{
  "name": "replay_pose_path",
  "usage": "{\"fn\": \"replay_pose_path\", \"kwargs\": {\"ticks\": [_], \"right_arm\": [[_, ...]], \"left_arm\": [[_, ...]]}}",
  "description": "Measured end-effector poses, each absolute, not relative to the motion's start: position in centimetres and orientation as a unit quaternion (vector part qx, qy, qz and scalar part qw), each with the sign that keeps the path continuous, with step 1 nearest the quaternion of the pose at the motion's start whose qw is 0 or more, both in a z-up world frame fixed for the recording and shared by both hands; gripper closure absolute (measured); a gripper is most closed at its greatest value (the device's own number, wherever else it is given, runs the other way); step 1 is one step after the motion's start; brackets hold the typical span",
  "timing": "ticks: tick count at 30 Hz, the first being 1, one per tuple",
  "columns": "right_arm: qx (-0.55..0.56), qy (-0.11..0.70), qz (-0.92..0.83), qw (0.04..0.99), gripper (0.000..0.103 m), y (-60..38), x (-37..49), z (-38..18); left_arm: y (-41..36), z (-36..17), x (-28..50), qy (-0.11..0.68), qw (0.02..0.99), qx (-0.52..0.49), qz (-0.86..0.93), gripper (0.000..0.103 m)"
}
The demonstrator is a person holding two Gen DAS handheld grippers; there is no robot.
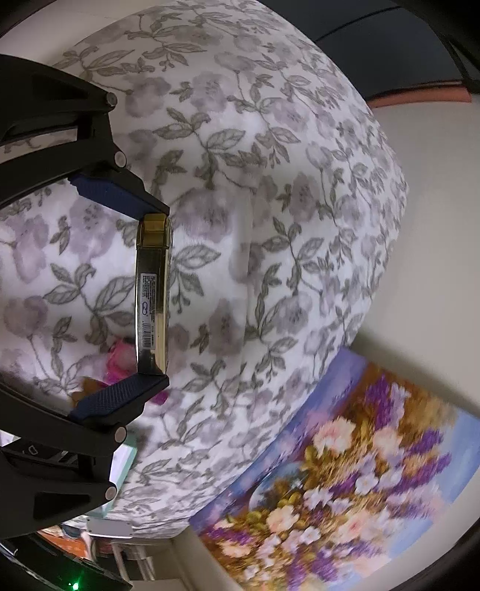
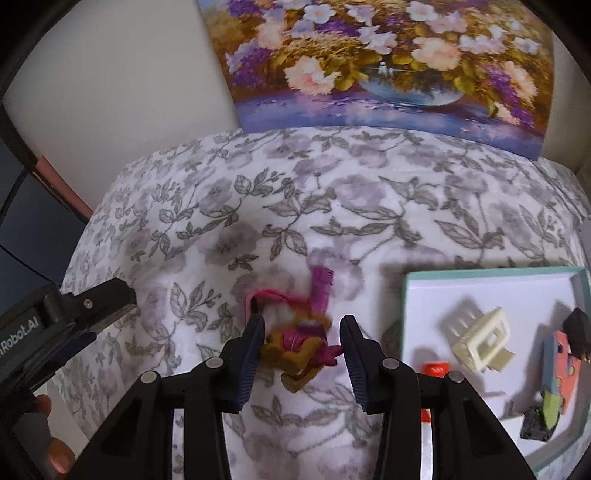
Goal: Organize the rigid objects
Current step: 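Carry the stick and toy figure into the tray and release both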
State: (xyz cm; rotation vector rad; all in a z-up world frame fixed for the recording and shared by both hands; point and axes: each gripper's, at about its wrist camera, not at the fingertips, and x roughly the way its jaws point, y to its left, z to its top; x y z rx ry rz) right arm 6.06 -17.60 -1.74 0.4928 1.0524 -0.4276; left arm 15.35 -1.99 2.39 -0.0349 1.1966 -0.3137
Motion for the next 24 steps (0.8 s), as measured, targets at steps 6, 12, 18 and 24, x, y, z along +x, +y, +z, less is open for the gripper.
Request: {"fn": "replay_pose_path", "kwargs": {"ticks": [6, 12, 18, 24], "right_arm": [[0.245, 0.479, -0.21, 0.816, 0.059, -18.5, 3.4, 0.0], [0.247, 0.466, -0.236, 0.816, 0.059, -19.6, 0.1, 1.9], [0.274, 0.454, -0.27, 0.804, 0.059, -22.4, -4.4, 2.6], [0.28, 0.445, -0.312, 0.792, 0.059, -25.5, -8.2, 3.0]], "left_arm": [[-3.6, 3.5, 12.9, 0.545, 0.822, 0.017, -0.163, 0.02], [-6.2, 4.3, 9.9, 0.537, 0.818, 0.046, -0.202, 0.02], [-9.3, 4.5, 6.8, 0.538, 0.8, 0.068, -0.258, 0.02], [-12.8, 3.8, 3.7, 0.541, 0.78, 0.106, -0.296, 0.02]]}}
